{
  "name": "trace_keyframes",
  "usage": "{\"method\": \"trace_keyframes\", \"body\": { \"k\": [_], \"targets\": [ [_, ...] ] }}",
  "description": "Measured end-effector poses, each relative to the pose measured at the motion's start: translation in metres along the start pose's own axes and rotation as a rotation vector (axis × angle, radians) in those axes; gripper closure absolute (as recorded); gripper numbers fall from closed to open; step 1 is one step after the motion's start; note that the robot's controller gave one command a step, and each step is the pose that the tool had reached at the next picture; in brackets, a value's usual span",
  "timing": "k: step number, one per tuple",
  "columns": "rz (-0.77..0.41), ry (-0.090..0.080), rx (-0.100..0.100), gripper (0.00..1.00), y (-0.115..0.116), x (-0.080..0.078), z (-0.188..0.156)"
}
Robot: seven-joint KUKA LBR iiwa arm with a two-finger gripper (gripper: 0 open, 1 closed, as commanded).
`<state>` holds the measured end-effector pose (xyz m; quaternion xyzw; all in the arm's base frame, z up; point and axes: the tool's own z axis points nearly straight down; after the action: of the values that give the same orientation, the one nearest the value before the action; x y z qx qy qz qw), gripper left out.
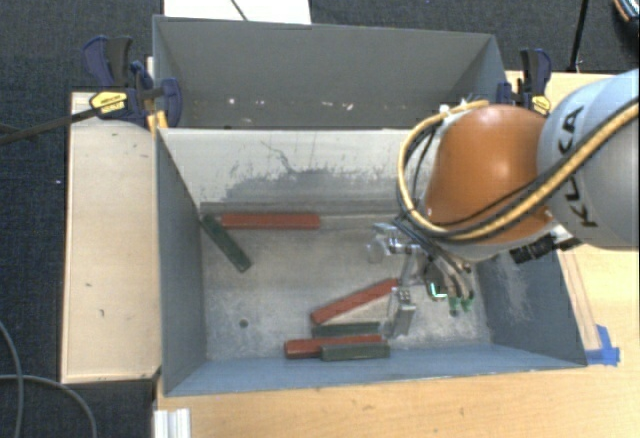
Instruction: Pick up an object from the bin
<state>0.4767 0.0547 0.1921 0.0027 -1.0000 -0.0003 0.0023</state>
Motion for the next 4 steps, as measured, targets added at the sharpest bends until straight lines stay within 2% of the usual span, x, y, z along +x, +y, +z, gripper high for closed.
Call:
{"method": "trace_keyframes", "body": {
  "k": [1, 2, 3, 4],
  "targets": [
    [-0.064, -0.002, 0.0, 0.0, -0.02, -0.096, 0.124],
    [-0.174, -0.009, 0.0, 0.0, 0.011, -0.032, 0.121],
    [-0.168, -0.003, 0.0, 1.0, 0.01, -0.032, 0.119],
    [-0.166, -0.01, 0.0, 0.0, 0.01, -0.033, 0.121]
  ]
}}
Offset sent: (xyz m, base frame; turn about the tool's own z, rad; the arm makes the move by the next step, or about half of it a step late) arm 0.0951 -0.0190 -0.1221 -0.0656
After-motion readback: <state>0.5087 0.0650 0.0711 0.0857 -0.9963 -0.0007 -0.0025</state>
